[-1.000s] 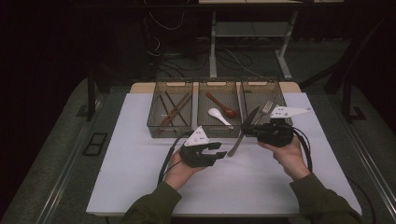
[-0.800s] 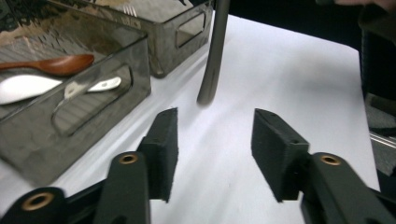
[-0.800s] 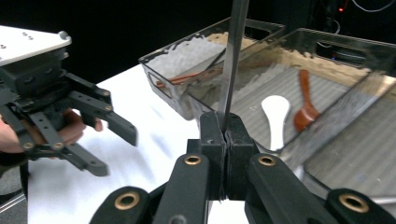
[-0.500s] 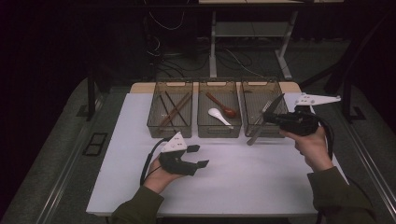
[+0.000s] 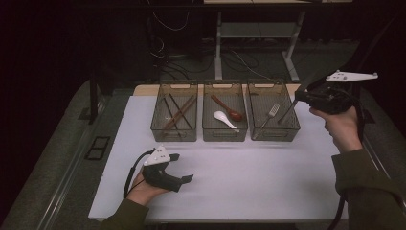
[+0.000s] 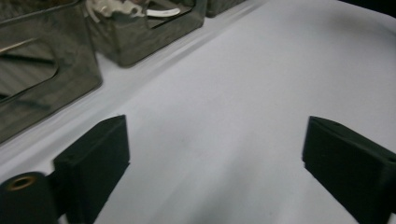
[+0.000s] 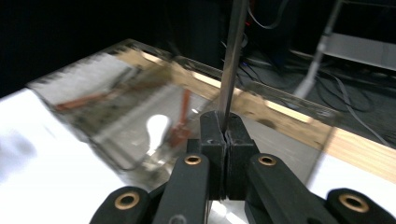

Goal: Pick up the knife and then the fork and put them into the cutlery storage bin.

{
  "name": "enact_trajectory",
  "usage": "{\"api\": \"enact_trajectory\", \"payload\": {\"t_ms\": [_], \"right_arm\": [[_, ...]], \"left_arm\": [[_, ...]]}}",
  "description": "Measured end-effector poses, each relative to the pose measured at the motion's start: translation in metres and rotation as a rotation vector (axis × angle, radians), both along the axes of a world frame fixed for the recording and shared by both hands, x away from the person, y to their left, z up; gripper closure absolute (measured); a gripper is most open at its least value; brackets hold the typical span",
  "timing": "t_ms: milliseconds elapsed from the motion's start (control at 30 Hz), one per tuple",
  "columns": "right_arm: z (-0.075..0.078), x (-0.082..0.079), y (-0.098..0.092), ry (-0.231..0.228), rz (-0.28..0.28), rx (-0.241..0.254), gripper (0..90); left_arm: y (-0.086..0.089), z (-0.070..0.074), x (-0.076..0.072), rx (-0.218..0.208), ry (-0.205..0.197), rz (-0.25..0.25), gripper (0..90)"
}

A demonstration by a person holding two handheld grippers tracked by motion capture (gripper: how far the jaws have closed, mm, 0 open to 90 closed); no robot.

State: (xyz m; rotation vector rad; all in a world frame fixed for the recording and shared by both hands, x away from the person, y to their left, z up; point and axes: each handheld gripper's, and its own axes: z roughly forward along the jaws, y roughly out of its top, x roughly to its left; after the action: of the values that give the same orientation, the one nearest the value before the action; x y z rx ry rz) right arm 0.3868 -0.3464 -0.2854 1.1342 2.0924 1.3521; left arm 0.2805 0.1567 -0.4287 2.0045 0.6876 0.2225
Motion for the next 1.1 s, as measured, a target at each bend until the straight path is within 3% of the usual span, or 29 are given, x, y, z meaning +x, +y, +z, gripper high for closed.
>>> {"api": "enact_trajectory", "payload": {"t_ms": [100,267,400,600,667,1100], "right_arm": [[0.0,0.011,-0.005,0.025,-0.026,-0.034,88.5],[-0.009,0.027,-0.008,0.1,-0.047,-0.1,88.5],[-0.018,0.039,-0.006,0.153,-0.039,-0.174,88.5],[-0.037,0.053,-0.002,0.244,-0.017,-0.227,88.4],[-0.042,0.057,0.001,0.252,-0.008,-0.244,88.4],[-0.064,0.094,0.029,0.235,0.015,-0.233,88.3]], "left_arm": [[0.003,-0.002,-0.003,0.007,0.004,0.013,0.4],[0.001,-0.005,-0.004,0.01,0.013,0.01,0.0],[0.0,-0.005,-0.005,0.013,0.011,0.007,0.0],[0.0,-0.004,-0.005,0.009,0.007,-0.008,0.0],[0.0,-0.005,-0.005,0.008,0.008,-0.014,0.0],[-0.002,-0.006,-0.006,0.011,0.014,-0.027,0.0]]}}
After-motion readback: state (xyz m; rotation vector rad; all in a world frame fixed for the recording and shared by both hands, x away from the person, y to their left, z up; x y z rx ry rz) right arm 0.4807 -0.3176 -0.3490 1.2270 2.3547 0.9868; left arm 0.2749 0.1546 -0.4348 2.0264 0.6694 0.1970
